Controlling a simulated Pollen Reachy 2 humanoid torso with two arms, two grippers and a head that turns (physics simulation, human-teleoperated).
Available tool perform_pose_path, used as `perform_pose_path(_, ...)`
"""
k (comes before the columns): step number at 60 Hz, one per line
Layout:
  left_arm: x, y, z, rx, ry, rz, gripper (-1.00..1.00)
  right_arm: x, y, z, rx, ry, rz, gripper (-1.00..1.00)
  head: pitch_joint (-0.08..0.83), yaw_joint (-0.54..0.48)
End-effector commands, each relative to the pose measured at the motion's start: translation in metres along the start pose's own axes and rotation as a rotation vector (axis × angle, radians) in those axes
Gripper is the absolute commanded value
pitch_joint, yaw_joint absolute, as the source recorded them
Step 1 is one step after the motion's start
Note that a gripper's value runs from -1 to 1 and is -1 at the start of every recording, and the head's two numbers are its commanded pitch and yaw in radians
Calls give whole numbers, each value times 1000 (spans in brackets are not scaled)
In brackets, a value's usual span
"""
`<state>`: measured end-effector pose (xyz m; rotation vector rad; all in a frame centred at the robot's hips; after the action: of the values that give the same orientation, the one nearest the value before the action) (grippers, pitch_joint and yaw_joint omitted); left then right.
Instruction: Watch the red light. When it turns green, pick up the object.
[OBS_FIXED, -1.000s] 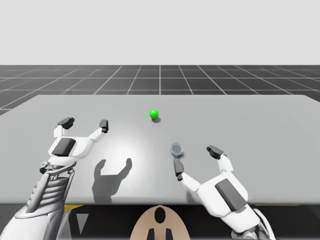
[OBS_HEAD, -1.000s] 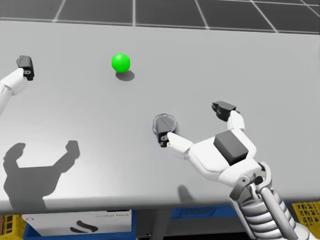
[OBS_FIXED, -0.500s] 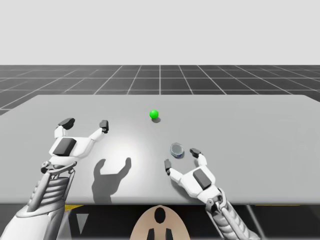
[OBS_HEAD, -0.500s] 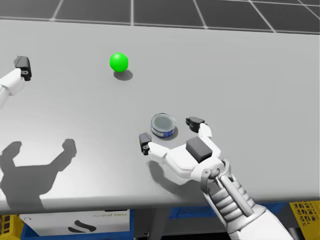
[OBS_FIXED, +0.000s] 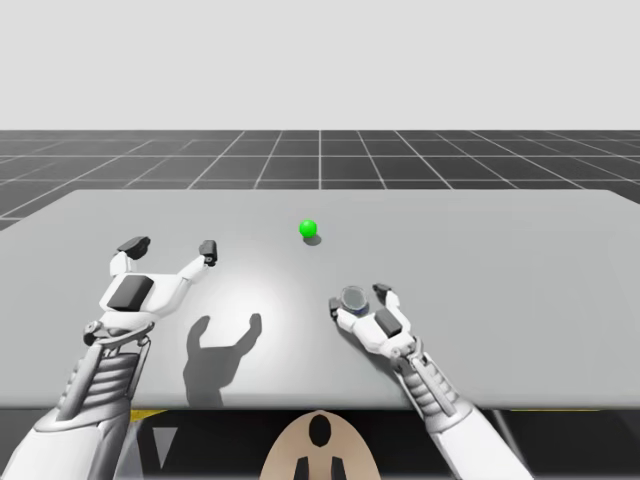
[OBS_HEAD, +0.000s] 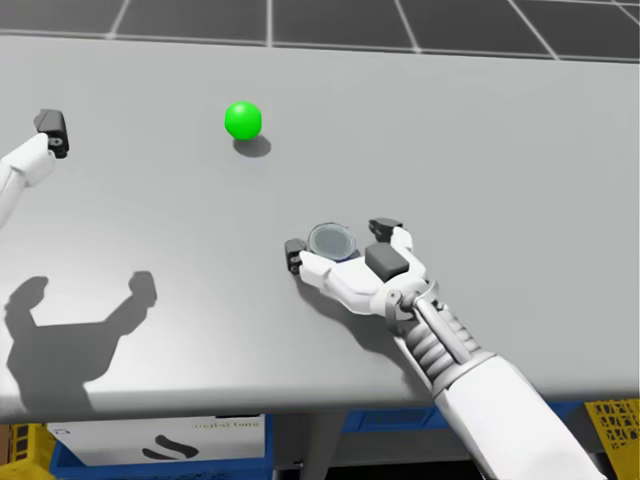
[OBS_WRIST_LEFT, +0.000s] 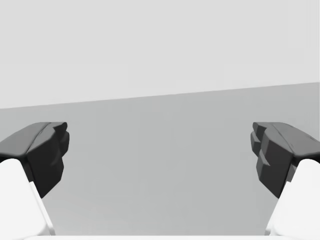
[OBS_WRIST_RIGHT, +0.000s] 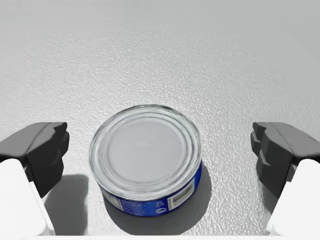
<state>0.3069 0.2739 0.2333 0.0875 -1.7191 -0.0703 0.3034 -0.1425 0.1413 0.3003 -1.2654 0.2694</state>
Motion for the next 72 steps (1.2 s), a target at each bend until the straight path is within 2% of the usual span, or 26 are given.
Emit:
perform_pose_path(1,0,1,-1,1,2,0,-1000,-7,30,-20,48,12,-89,-1000,689,-108)
perform_pose_path(14,-1,1,-1,1,2,-1,-1000,-12,35,-28,56,34,-84,-1000,690,-107)
perform_pose_path(19,-1,1,-1,0,3,-1,-1000,-14,36,-28,67,21,-63,-1000,691,-107)
perform_pose_path(20,-1,1,-1,0,3,-1,-1000,-14,36,-27,39,2,-46,-606,692,-107)
perform_pose_path(21,-1,1,-1,0,3,-1,-1000,-15,36,-28,53,14,-47,322,692,-107)
perform_pose_path(22,-1,1,-1,0,3,-1,-1000,-15,37,-27,60,18,-42,920,692,-107)
perform_pose_path(23,-1,1,-1,0,3,-1,-1000,-15,37,-26,60,16,-43,980,692,-107)
perform_pose_path(38,-1,0,-1,0,2,-2,-1000,-17,37,-25,55,31,-43,1000,674,-108)
perform_pose_path(45,-1,0,-1,0,3,-2,-1000,-17,36,-24,59,31,-44,1000,585,-104)
perform_pose_path(53,-2,-1,-1,-3,4,-6,-1000,-17,37,-22,67,30,-44,999,415,-103)
perform_pose_path(62,-2,-3,-1,-5,4,-14,-1000,-13,38,-17,80,28,-57,993,358,-102)
perform_pose_path(67,-2,-3,0,-6,2,-16,-1000,15,39,-2,101,-13,-65,1000,346,-104)
perform_pose_path(72,-3,-4,0,-7,-2,-24,-1000,48,38,15,110,-74,-39,1000,340,-106)
